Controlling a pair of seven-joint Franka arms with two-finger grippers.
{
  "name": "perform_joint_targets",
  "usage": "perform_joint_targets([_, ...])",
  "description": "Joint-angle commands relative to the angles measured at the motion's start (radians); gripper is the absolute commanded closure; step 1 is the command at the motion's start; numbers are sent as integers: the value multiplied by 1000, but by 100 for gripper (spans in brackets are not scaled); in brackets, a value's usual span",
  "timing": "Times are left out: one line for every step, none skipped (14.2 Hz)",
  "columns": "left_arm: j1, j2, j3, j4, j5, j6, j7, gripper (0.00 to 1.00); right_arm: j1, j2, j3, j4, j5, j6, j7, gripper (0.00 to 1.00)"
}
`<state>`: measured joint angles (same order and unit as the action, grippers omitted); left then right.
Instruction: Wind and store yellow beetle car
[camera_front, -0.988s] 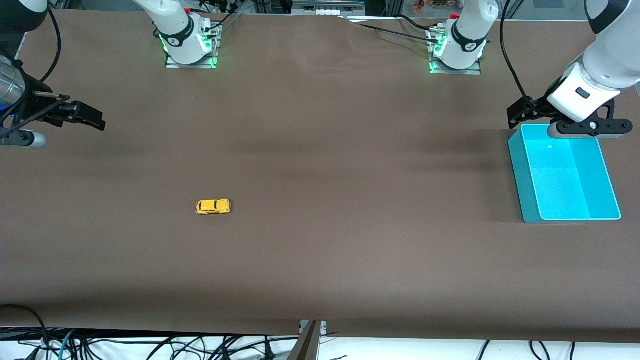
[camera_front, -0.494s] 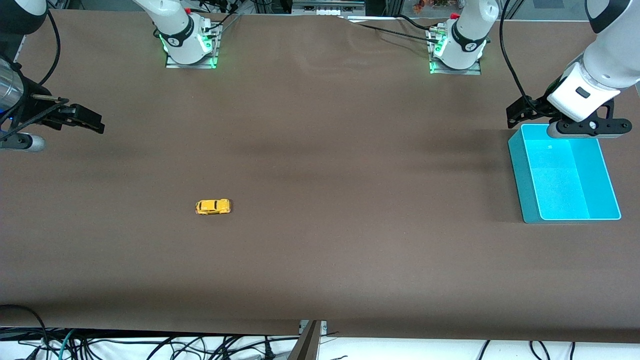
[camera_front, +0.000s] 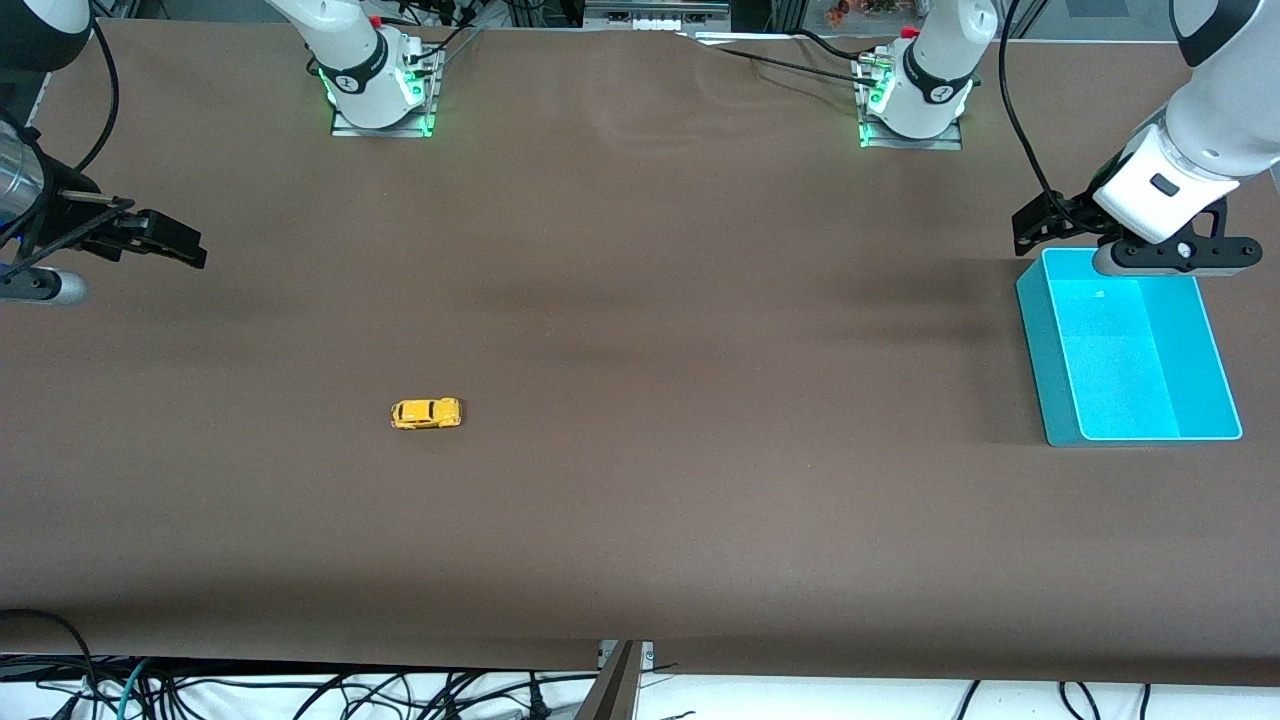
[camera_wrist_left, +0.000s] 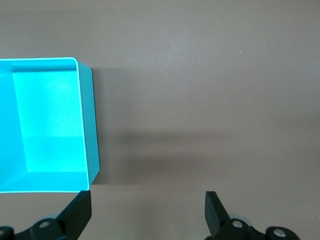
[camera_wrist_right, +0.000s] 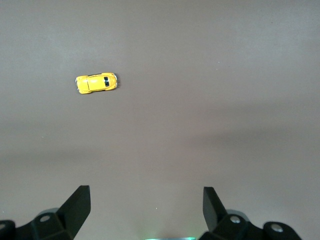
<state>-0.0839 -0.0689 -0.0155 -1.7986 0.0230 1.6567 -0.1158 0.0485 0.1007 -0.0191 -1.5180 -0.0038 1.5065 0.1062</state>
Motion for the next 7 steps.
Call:
perform_joint_targets([3, 4, -3, 25, -17, -25, -5, 0, -9, 13, 10, 28, -8, -8, -3, 1])
perform_joint_targets([3, 4, -3, 27, -17, -25, -5, 0, -9, 13, 10, 28, -8, -8, -2, 1])
perform_joint_targets([1, 0, -6, 27, -17, -25, -7, 0, -9, 13, 10, 28, -8, -6, -2, 1])
perform_joint_targets([1, -5, -15, 27, -17, -28, -16, 0, -7, 13, 10, 28, -8, -8, 0, 1])
perform_joint_targets([1, -5, -21, 27, -17, -35, -16, 0, -9, 13, 10, 28, -8, -8, -2, 1])
perform_joint_targets([3, -5, -18, 27, -17, -37, -12, 0, -9, 13, 8, 28, -8, -8, -2, 1])
perform_joint_targets([4, -3, -14, 27, -17, -37, -8, 0, -9, 13, 8, 28, -8, -8, -2, 1])
